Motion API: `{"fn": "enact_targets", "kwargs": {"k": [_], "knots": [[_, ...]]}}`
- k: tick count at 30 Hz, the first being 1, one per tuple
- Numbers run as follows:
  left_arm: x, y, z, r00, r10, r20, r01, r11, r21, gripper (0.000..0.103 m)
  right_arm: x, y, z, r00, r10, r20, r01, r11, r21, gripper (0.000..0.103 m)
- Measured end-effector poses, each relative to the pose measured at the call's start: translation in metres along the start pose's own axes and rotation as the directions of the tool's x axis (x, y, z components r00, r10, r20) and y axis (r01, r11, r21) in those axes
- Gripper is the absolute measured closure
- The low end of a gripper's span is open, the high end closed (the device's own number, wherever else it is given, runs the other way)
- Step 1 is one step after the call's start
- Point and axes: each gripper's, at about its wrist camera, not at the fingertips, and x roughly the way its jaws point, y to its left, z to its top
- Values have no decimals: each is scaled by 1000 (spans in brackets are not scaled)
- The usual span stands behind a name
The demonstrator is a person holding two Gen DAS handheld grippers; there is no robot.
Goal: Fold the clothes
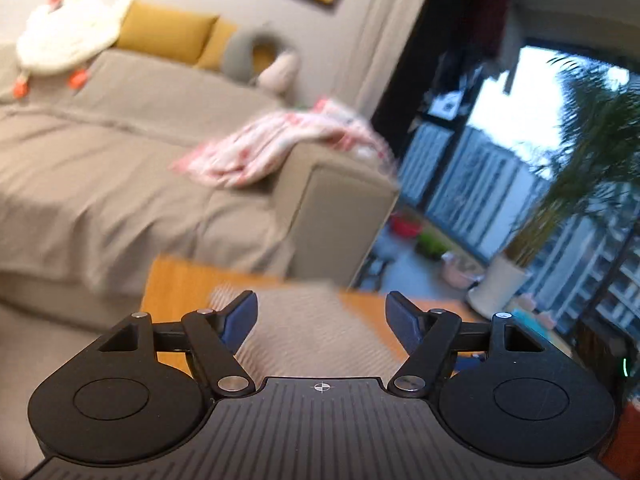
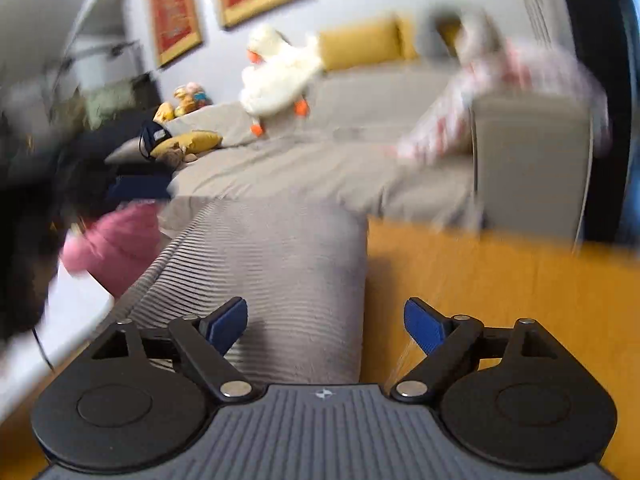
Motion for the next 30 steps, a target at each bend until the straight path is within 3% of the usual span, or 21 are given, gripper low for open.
{"fn": "enact_targets", "kwargs": {"k": [3,5,7,11,16,21,23,25,27,30], "knots": [[51,12,0,992,32,-124,-33,999,0,31,-4,26,0,999,44,27,-41,994,-101,18],[90,24,-13,968,74,-242,-78,997,-7,37,8,37,-9,999,21,-28,-25,988,-152,18],[98,26,-15,970,65,-234,-66,998,0,36,17,44,-15,997,2,-73,-15,983,-184,13],[103,20,-15,966,88,-244,-85,996,22,36,25,31,-11,993,12,-116,-22,996,-86,3],[94,16,-17,966,112,-234,-108,994,32,36,24,13,-15,987,45,-156,-40,999,34,0],[67,-3,-15,966,164,-198,-156,986,52,36,6,12,-24,991,3,-135,6,997,72,0],[45,-14,-17,971,172,-164,-168,985,39,30,-1,11,-29,992,-17,-124,28,996,87,0],[19,-27,-26,978,173,-117,-171,985,23,22,-9,11,-33,993,-38,-113,49,994,101,0],[-9,-41,-45,985,145,-97,-145,989,6,20,-17,10,-37,993,-59,-102,71,991,116,0],[-29,-53,-74,981,139,-133,-140,990,2,20,-29,9,-41,990,-101,-94,114,982,149,0]]}}
